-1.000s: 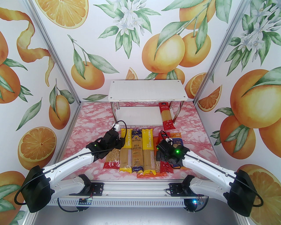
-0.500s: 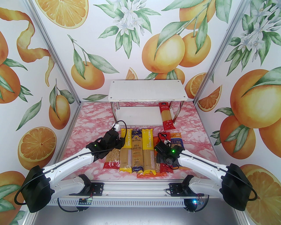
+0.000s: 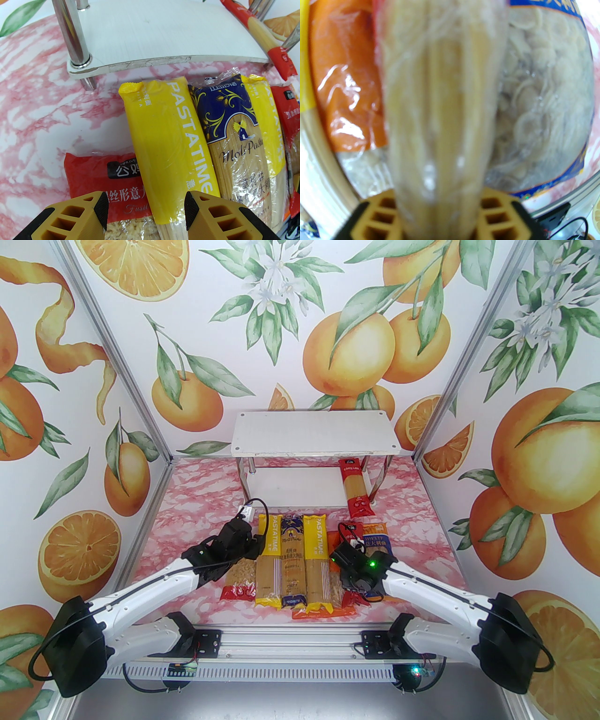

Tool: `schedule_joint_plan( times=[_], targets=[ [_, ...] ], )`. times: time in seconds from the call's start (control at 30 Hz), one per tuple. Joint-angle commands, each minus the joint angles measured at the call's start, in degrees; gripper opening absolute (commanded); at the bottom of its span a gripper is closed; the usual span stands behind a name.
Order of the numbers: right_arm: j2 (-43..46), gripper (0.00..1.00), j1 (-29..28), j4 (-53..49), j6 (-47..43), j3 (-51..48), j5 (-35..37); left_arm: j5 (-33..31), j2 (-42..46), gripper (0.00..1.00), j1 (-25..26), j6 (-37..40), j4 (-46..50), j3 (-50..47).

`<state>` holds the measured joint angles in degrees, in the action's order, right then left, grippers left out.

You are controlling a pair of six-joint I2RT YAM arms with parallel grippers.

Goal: Place and organize the pasta boxes and bags onto the shelf

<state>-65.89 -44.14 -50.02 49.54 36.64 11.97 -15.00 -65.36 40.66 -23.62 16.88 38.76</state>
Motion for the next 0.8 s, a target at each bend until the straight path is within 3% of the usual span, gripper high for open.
schedule_joint_plan(
  times=[0.0,0.1,0.77],
  targets=[
    [1.32,0.16,-0.29,-3.24,-0.2,1.31,-0.52,-0.82,1.68,0.58,-0.41,0.63,-1.04,-0.71],
    [2.14,0.0,-0.24,-3.64,-1.04,2.22,-1.06,-0.99,2.21,0.58,-0.59,0.5,-1.06,-0.87],
    [10.49,0.0,-0.88,-4.48,-7.21,12.87,-5.73,-0.99,2.09,0.58,-1.38,1.12,-1.06,0.17]
  ],
)
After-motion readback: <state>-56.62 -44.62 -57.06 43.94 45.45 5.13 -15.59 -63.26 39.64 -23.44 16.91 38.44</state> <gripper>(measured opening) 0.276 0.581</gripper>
